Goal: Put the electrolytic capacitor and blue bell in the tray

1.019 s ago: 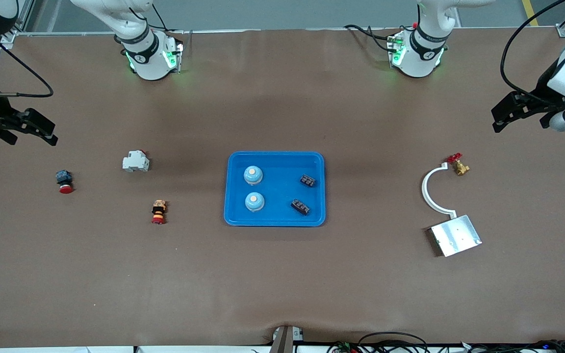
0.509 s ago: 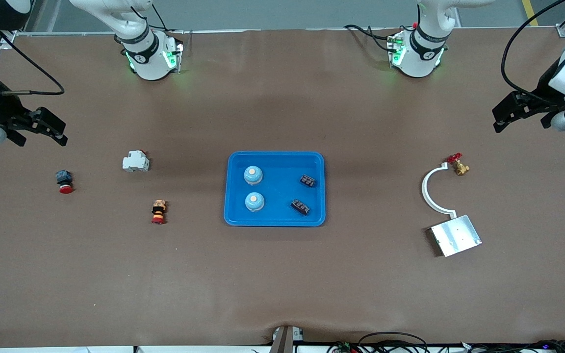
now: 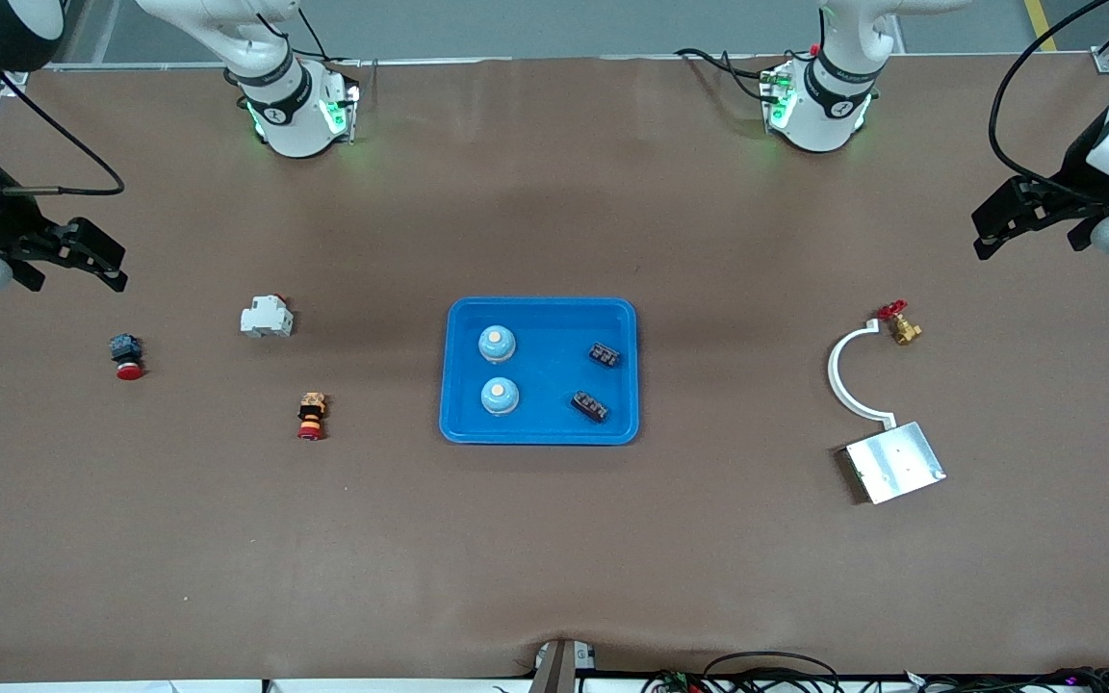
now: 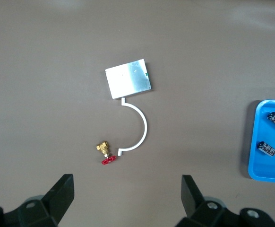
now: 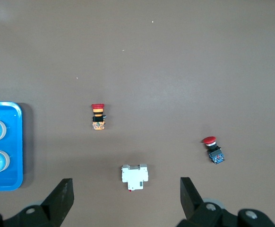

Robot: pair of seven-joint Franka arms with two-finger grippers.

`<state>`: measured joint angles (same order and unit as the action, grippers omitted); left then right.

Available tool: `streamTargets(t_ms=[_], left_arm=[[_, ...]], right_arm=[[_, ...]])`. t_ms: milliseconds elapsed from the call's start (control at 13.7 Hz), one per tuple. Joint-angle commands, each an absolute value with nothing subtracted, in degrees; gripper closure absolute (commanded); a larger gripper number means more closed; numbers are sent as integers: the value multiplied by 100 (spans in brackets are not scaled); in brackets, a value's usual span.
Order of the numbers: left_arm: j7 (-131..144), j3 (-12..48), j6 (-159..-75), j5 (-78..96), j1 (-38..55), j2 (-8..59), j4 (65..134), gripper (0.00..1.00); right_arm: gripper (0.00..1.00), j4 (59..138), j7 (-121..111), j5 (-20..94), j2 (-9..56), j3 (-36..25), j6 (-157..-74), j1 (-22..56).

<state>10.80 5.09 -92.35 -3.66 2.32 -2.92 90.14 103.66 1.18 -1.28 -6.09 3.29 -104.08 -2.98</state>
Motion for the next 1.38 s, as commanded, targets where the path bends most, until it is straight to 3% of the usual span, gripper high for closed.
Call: streamTargets(t_ms=[0,1310], left_arm=[[993,501,-9202,-176,185,-237,8868,0],[1002,501,-9009,-158,211,-246,8868,0]], right_arm=[[0,10345,229,-220,-589,290,-10441,-211],[0,10354,229,-220,-475,255,-10811,-430]])
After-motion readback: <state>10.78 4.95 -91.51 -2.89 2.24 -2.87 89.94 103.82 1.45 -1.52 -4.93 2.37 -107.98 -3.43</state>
